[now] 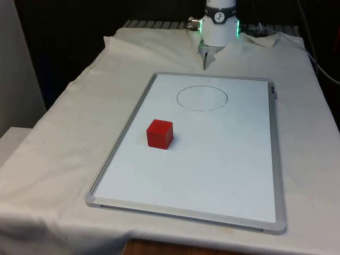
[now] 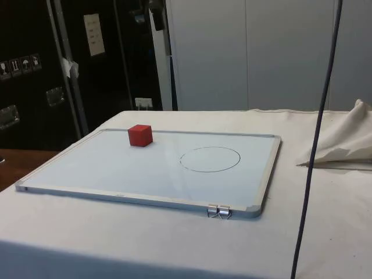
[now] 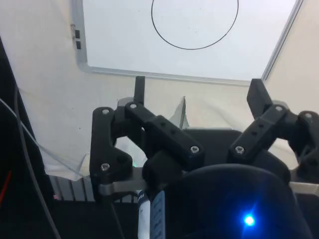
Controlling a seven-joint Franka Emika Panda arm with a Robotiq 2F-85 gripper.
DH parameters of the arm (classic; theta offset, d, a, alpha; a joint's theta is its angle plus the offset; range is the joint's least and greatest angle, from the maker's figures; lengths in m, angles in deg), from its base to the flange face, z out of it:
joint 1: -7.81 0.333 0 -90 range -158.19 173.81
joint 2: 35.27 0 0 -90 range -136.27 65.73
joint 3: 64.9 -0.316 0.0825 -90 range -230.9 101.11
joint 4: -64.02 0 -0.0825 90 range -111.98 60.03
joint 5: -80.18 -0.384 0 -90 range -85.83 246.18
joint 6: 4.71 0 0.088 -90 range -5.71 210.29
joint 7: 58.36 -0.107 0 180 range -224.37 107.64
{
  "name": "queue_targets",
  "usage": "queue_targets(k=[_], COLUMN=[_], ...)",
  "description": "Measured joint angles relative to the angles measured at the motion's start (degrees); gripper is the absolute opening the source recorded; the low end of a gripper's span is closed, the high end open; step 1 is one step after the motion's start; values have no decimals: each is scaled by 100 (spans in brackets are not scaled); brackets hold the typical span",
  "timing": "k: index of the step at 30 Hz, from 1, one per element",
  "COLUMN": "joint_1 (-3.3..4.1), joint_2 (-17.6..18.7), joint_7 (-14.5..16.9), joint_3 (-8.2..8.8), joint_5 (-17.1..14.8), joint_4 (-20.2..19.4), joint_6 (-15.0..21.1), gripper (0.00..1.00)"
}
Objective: Push the cube into the marked area.
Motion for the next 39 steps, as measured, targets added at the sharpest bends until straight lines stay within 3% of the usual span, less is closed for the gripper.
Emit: queue_targets(k=[3,4,8,10,18,20,33,39], joint_1=[0,0,0,0,0,0,-40,-52], joint_2=[6,6,6,6,6,23,579,796], joint_7=[0,0,0,0,0,0,17,-23], joint_3=[0,0,0,0,0,6,40,46], joint_5=[0,0,0,0,0,0,0,0], joint_4=[0,0,0,0,0,6,315,327], joint_6=[0,0,0,0,0,29,510,894], gripper=[86,75,52,48,4,0,0,0])
